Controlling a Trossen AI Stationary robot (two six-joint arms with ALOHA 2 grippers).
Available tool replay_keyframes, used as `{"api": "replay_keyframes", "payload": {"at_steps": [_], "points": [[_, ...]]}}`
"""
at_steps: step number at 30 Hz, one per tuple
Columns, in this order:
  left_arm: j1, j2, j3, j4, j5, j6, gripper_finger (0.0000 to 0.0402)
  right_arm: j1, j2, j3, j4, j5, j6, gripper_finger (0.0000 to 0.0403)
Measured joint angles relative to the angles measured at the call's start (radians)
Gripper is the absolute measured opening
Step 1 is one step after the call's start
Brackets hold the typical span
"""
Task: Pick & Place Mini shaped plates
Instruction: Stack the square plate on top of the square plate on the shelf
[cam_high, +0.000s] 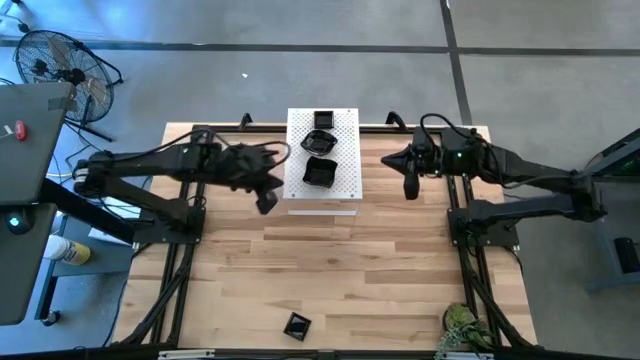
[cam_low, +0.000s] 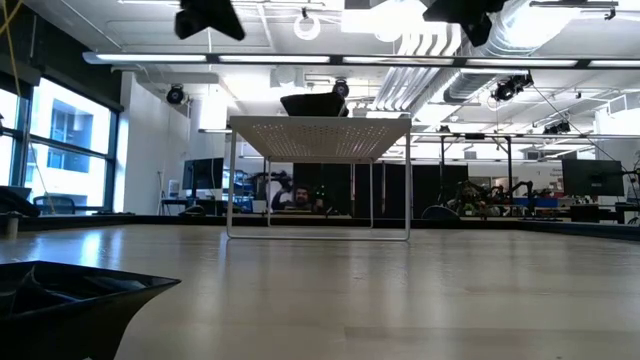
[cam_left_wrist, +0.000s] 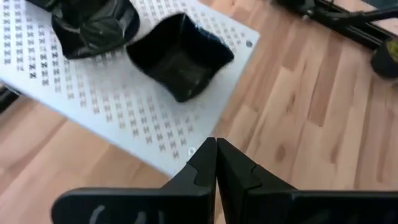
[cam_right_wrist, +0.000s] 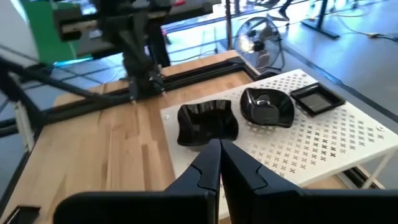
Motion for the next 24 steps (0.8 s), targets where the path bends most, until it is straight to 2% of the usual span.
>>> {"api": "replay_keyframes", "payload": {"at_steps": [10,14,19,24], "points": [[-0.112,-0.316,-0.341,0.14,0.002,-0.046,0.0,0.215,0.049,0.001,0.013,0.214,0.167,0.0004],[-0.172,-0.41,-0.456,0.161,0.002,-0.056,0.0,0.292,0.094,0.001,0.02,0.256,0.237,0.0003],[-0.264,-0.433,-0.544,0.162,0.002,-0.056,0.0,0.367,0.151,0.001,0.029,0.296,0.304,0.0001],[-0.361,-0.381,-0.575,0.184,0.004,-0.056,0.0,0.402,0.186,0.0,0.036,0.302,0.361,0.0002]]}}
